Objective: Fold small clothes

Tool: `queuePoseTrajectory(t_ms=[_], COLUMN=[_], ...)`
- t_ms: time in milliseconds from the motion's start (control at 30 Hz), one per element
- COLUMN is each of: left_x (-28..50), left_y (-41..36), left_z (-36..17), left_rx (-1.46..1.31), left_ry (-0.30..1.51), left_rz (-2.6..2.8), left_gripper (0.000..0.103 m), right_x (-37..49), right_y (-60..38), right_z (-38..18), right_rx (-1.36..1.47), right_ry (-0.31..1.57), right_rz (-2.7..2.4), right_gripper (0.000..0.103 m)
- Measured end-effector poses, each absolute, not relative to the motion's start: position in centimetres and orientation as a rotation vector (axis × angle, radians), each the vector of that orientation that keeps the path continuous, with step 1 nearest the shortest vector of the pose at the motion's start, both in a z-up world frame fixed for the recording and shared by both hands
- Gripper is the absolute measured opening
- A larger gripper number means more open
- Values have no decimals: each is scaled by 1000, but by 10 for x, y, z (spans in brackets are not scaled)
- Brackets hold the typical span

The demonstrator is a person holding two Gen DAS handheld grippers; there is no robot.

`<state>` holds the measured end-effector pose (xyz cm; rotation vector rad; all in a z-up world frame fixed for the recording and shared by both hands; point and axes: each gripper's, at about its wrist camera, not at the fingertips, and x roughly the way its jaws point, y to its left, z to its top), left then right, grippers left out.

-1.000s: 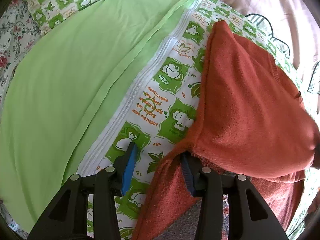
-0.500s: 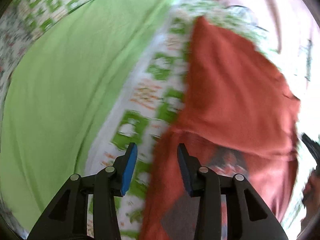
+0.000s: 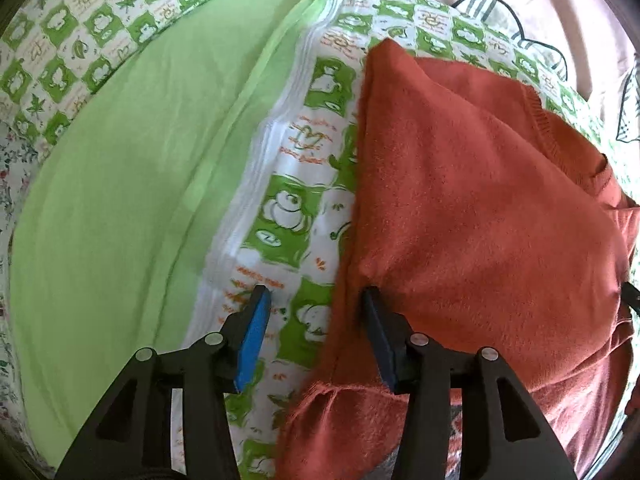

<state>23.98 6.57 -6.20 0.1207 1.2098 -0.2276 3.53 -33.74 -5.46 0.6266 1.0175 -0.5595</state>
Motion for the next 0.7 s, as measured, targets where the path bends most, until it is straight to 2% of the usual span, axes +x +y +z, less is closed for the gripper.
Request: queuePoseTrajectory(t_ms=[67, 133, 167, 500, 600, 700], left_x=[233, 222, 215, 100, 65, 34], left_y=[74, 80, 84, 140, 156, 166], left_z=[-56, -52, -51, -55, -62, -67], left_rx=[112, 100, 93, 117, 86, 64], left_ry=[1210, 1222, 1226, 1334, 1386, 1408], left_rz=[-238, -257, -269, -382, -417, -440], left_gripper=[49, 49, 49, 52, 52, 52], right_x=[28, 19, 12, -49, -69, -96], right_y=[-328, -322, -317, -251, -232, -219], right_z=[-44, -37, -34, -17, -19, -24], right_rx=[563, 566, 586, 539, 528, 537], right_ry=[1017, 1009, 1000, 1026, 1047, 1074], right_rz=[-564, -533, -502, -267, -219, -208], right_gripper=[37, 46, 47, 49, 55, 57])
